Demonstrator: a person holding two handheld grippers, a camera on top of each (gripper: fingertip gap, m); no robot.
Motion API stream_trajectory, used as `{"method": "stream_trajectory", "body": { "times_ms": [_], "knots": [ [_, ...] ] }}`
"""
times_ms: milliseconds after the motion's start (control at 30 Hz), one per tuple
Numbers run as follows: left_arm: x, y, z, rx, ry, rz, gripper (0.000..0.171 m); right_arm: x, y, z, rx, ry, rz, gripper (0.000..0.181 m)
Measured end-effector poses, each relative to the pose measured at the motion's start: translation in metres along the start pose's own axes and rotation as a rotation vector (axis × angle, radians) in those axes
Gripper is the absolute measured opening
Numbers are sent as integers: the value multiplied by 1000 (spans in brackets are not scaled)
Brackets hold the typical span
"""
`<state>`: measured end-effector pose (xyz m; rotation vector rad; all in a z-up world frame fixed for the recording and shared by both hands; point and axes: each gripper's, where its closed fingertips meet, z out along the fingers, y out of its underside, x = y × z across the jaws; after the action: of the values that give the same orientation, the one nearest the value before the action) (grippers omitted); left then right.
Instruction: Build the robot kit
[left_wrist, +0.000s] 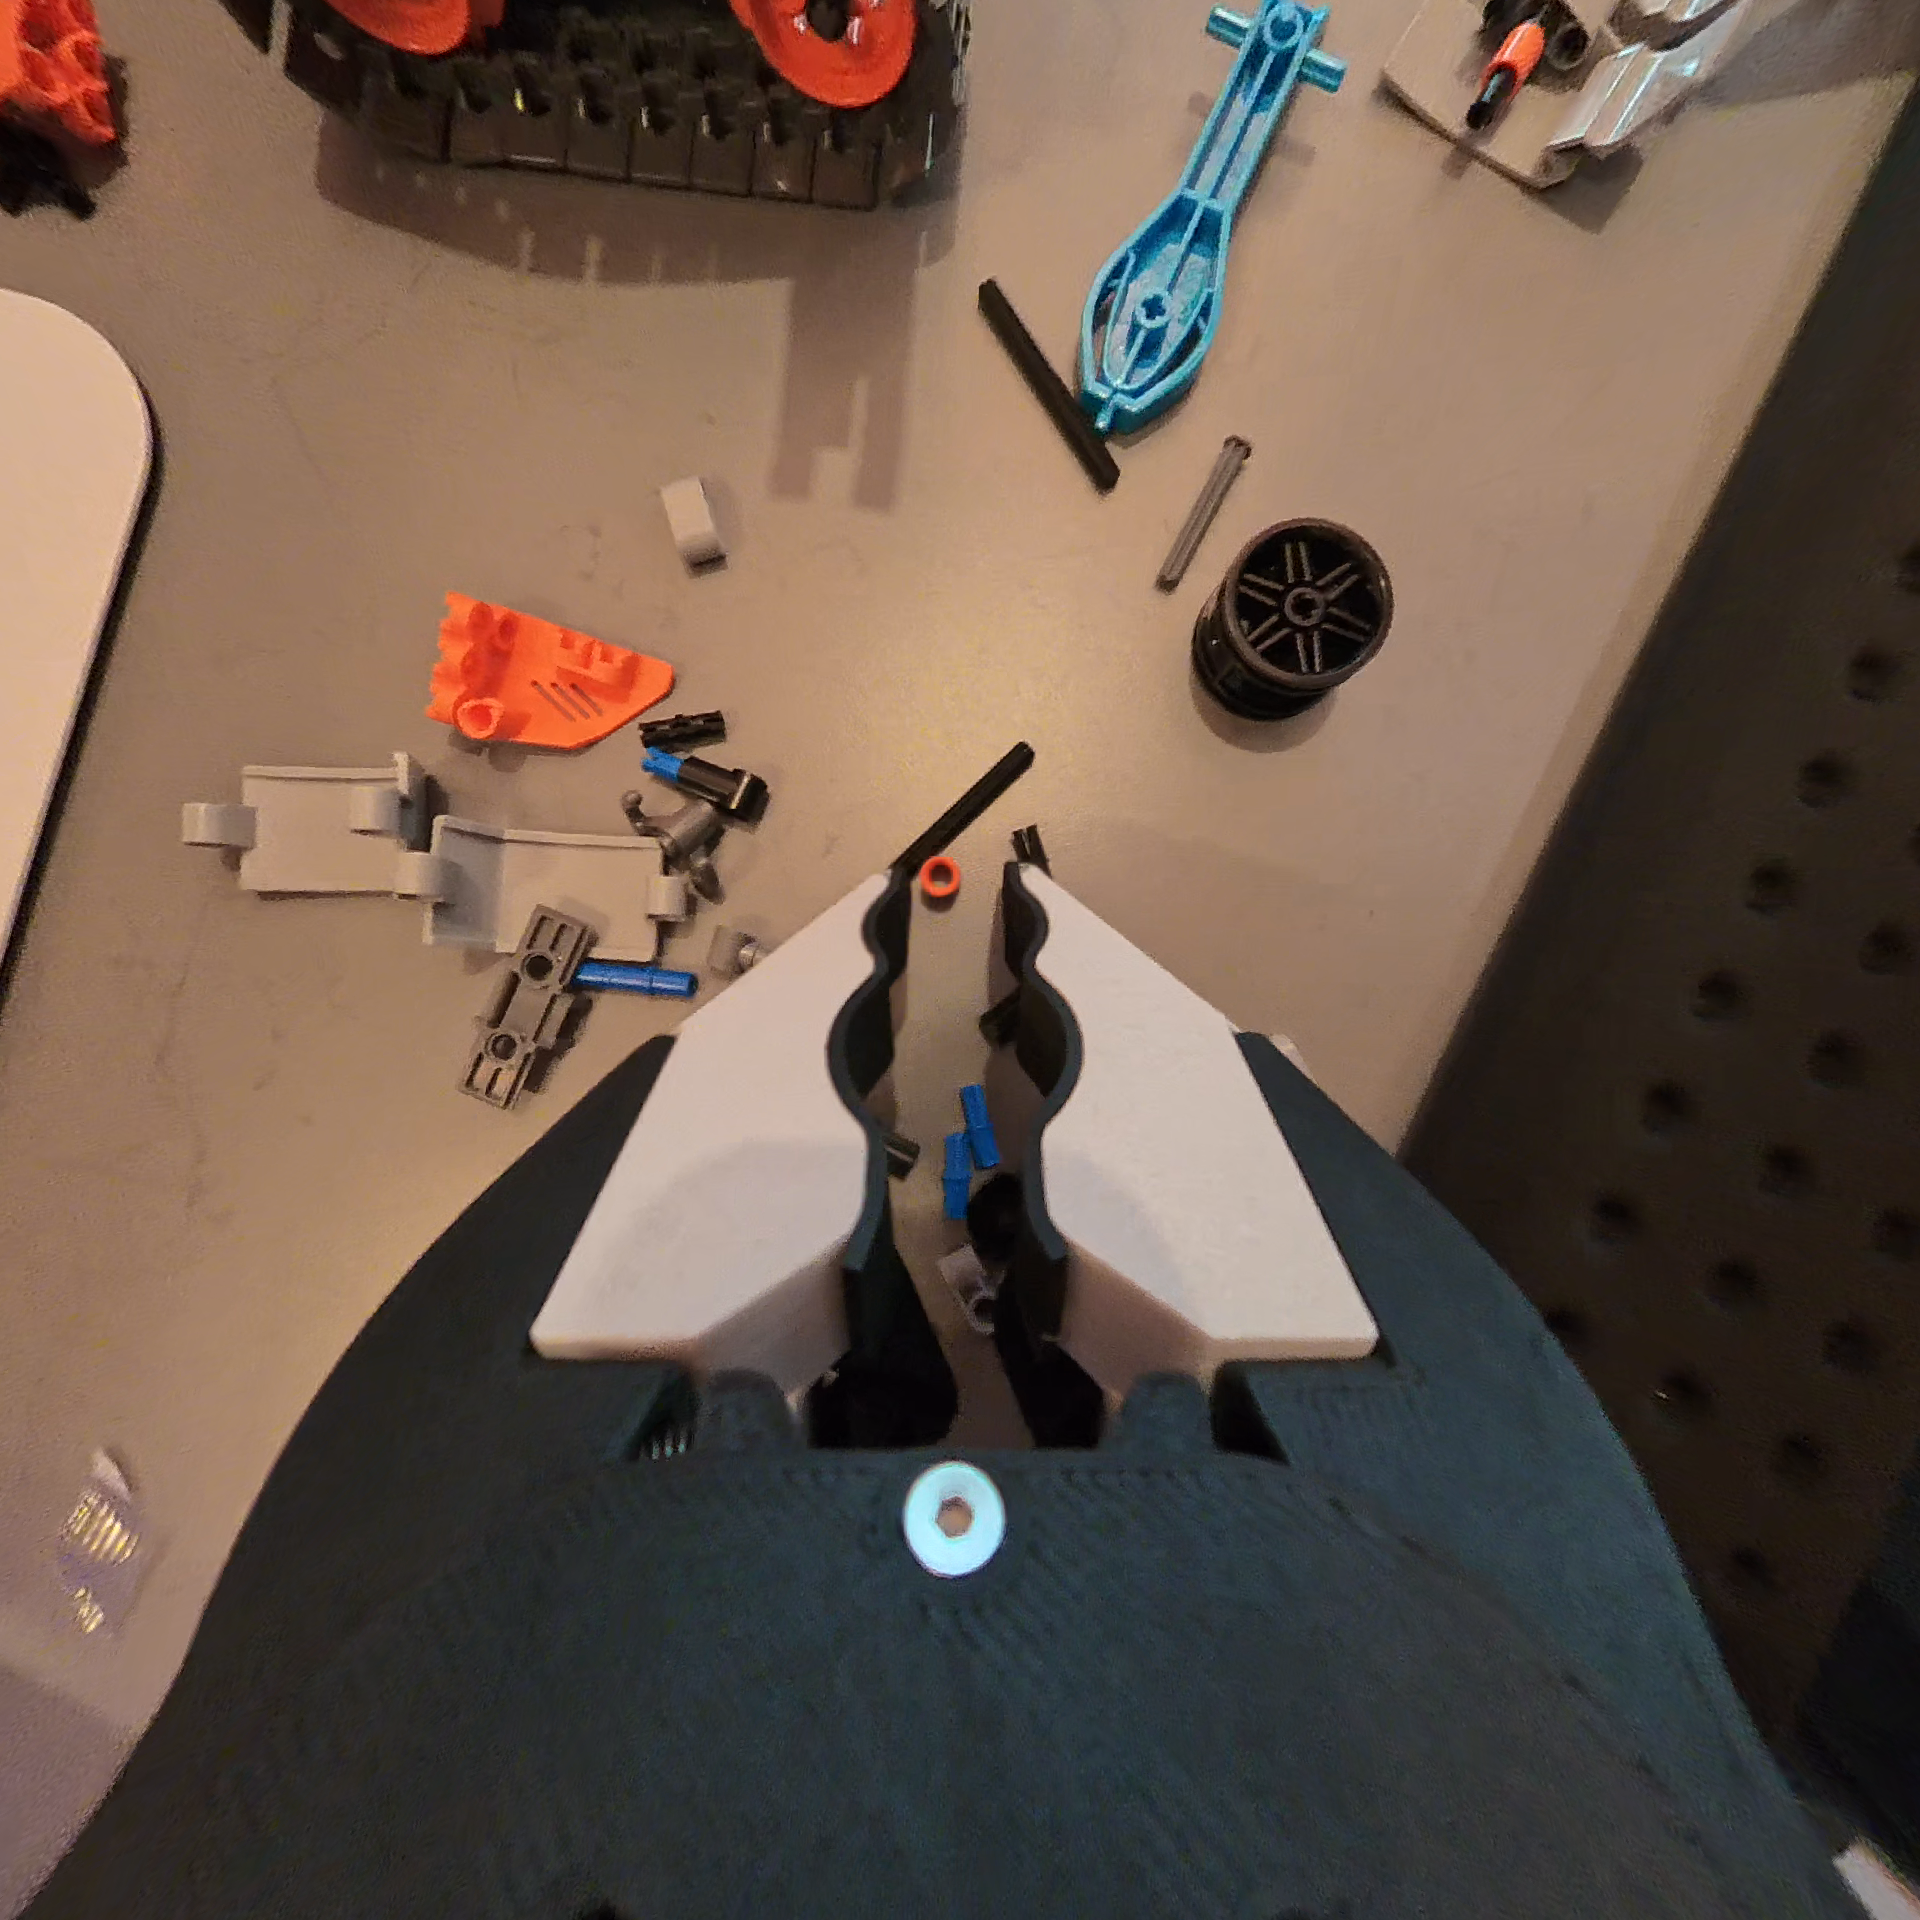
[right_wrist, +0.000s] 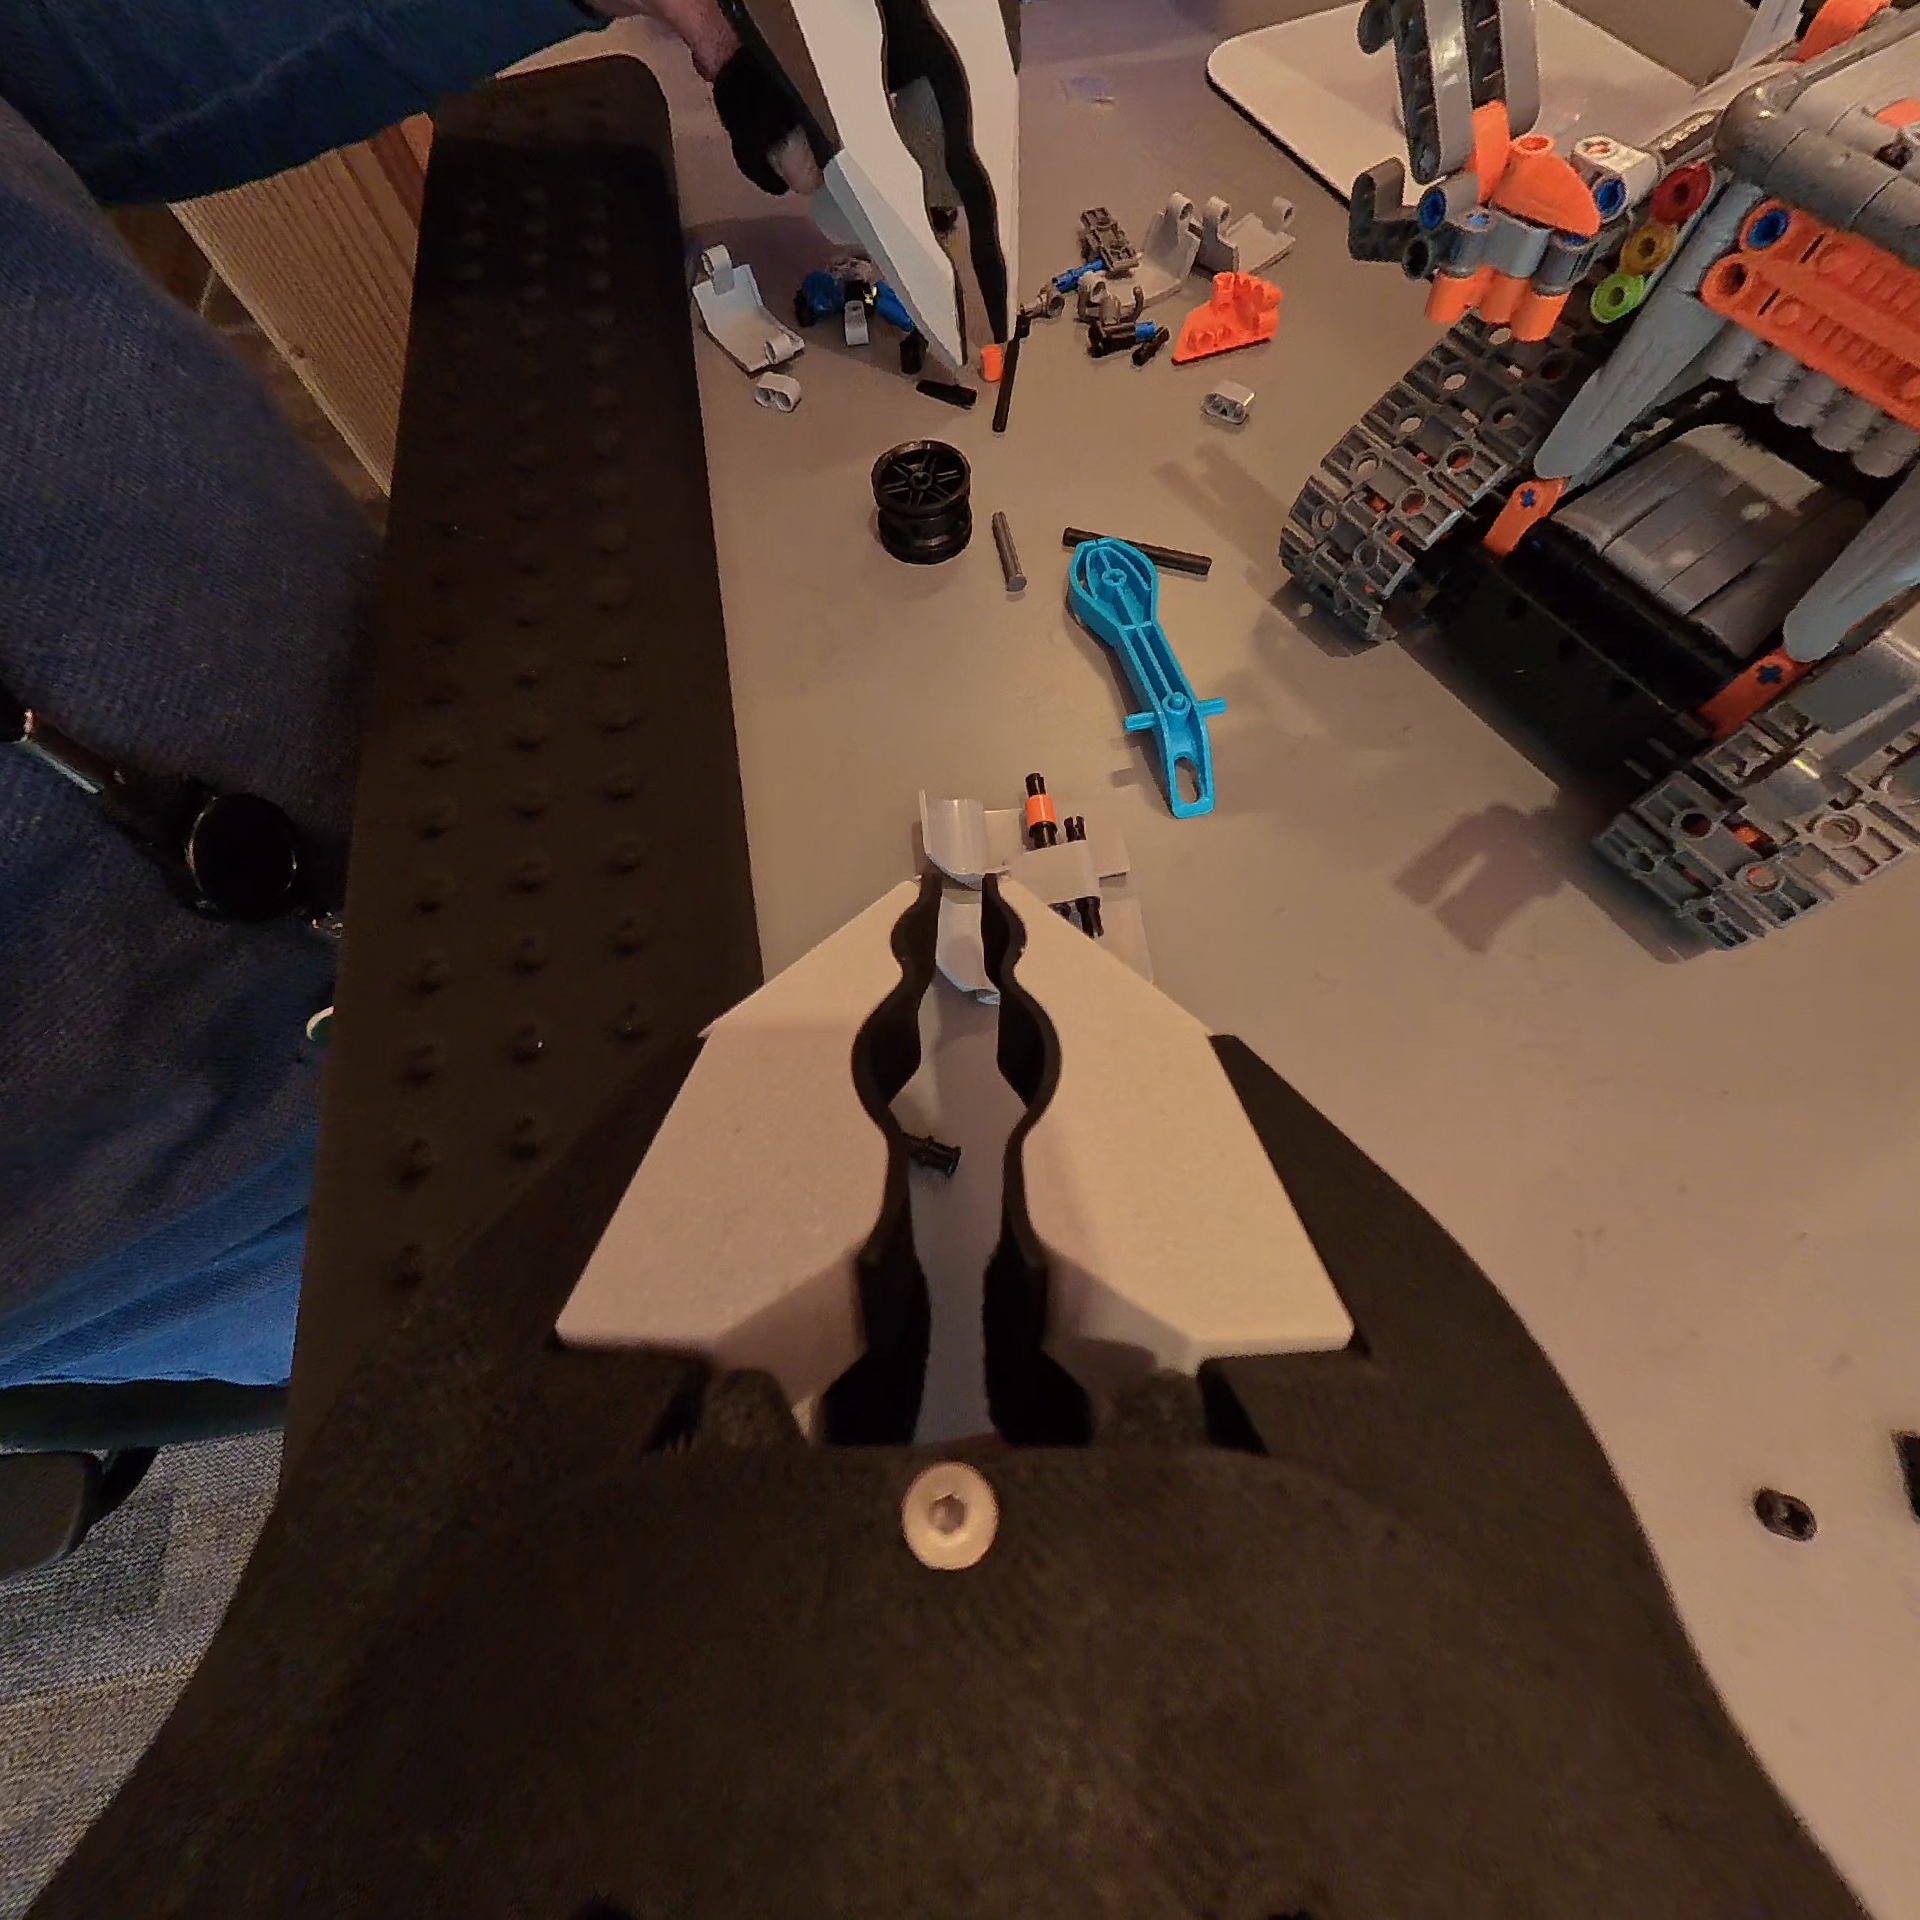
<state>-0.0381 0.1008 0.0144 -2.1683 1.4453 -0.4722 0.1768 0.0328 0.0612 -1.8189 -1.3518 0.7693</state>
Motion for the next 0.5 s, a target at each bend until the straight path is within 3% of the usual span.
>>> {"method": "stream_trajectory", "body": {
  "times_ms": [133,300,500],
  "knots": [
    [-3,-4,1,20,-23,-7,19,0,0,-1,6,-1,-4,5],
    [0,-3,3,2,-19,-10,10,0,-1,-2,12,-4,-11,5],
    [0,2,-5,-4,-25,-24,21,-2,-3,-5,20,-4,-21,5]
  ]
}}
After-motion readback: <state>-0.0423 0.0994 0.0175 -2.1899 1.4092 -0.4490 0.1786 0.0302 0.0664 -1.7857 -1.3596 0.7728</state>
